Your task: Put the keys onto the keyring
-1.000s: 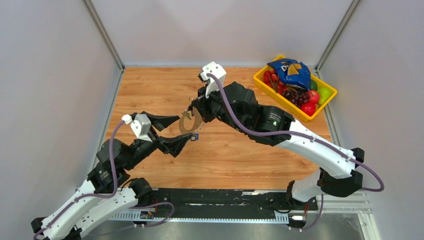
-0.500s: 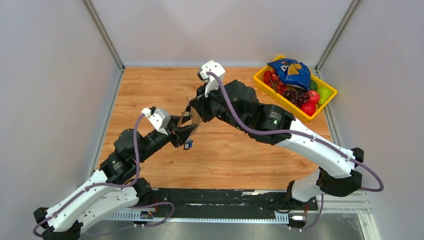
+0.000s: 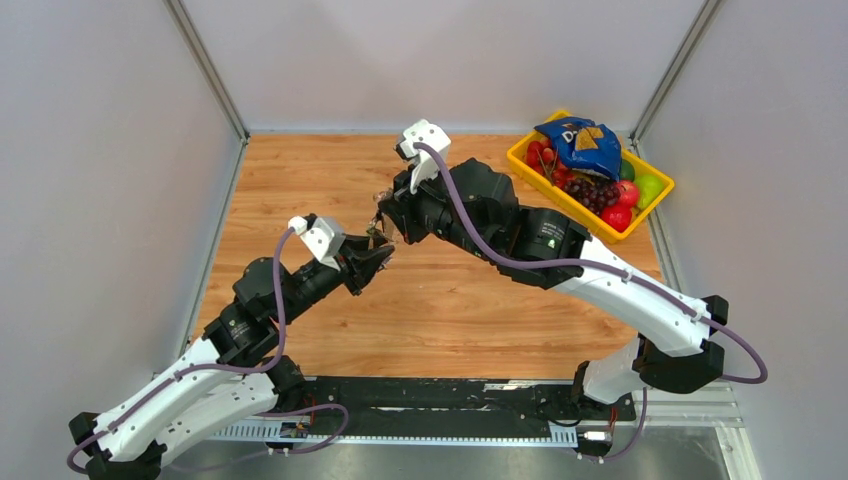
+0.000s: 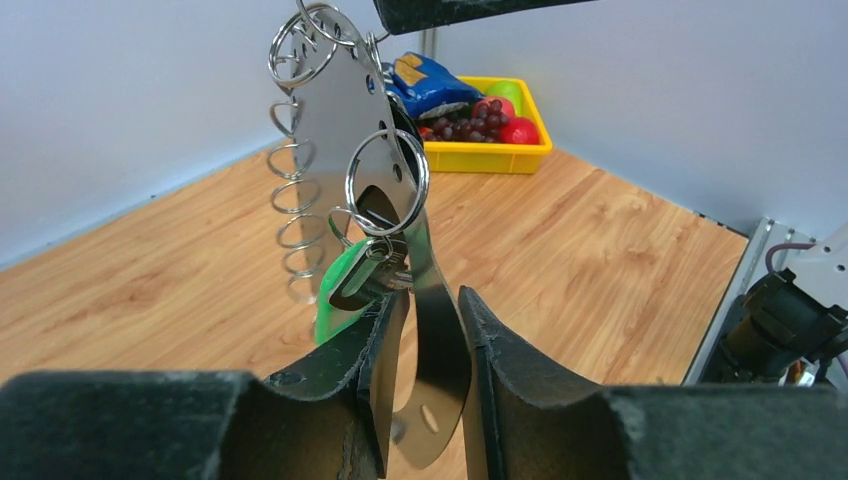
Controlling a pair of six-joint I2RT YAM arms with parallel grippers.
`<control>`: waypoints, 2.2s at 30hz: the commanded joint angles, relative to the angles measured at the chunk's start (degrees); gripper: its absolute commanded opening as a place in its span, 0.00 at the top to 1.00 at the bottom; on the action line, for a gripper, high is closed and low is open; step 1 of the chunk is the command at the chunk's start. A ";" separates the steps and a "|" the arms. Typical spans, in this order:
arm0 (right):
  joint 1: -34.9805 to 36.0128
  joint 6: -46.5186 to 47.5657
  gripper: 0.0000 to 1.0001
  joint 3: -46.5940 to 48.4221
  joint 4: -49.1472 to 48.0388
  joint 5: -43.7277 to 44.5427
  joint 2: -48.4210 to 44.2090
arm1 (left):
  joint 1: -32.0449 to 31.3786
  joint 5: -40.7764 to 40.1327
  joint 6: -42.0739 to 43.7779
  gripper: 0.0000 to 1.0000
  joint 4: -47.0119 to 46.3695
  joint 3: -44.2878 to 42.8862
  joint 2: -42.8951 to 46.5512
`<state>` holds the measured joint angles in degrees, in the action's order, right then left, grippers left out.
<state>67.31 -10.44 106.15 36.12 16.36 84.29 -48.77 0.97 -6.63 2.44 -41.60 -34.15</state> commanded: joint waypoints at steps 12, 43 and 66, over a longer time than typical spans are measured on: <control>-0.25 -0.29 1.00 1.23 -5.47 0.49 -3.76 | -0.15 -0.38 -0.14 1.00 1.55 -1.24 -0.11; -9.64 -4.70 0.42 -34.91 -7.06 10.27 -27.06 | -0.06 -4.52 -7.71 1.00 13.85 -18.46 -23.47; -9.72 -8.81 0.41 -51.81 -8.16 3.30 -35.30 | 11.37 14.79 -24.40 1.00 8.20 -29.71 -56.72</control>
<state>57.91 -17.63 55.79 30.39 21.71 50.04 -39.03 10.41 -26.04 13.17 -67.05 -87.26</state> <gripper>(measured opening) 0.586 0.008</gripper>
